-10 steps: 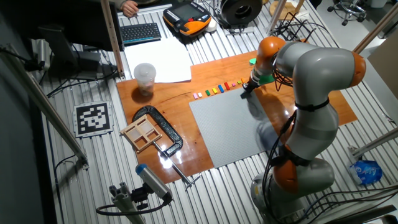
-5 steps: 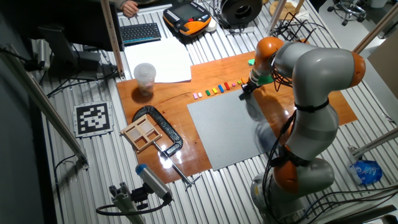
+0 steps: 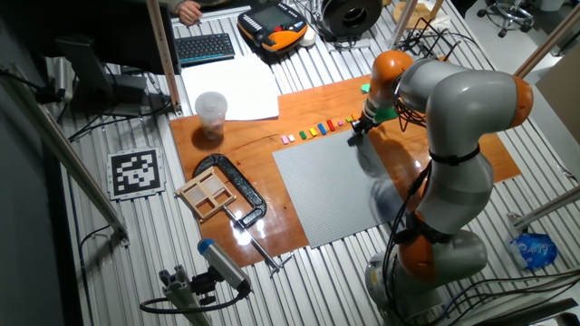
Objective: Build with small Lego blocks
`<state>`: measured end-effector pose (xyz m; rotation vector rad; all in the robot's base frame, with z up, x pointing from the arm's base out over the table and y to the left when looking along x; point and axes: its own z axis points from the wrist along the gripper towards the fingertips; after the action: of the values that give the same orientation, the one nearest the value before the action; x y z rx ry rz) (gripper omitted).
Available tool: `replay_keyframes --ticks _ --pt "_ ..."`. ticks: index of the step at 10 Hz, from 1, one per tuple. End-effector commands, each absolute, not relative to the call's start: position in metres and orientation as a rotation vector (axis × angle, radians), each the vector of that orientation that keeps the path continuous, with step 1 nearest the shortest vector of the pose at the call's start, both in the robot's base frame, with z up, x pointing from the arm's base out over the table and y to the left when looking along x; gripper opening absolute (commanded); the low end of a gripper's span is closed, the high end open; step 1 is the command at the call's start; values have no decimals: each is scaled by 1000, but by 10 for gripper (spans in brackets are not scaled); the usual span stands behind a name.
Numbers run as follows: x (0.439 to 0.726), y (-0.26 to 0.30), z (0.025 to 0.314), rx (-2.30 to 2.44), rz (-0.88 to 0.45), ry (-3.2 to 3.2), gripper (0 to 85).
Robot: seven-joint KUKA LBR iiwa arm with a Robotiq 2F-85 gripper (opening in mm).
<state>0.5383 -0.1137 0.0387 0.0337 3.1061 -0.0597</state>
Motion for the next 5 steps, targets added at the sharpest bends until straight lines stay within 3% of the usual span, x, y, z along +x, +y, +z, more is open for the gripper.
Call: replay_keyframes --ticks 1,2,3,5 --pt "538 -113 39 20 -57 3116 170" --pt "538 -113 39 11 -55 3122 170" --pt "539 -113 39 6 -50 3125 0" --pt "539 -113 40 1 -50 3127 0"
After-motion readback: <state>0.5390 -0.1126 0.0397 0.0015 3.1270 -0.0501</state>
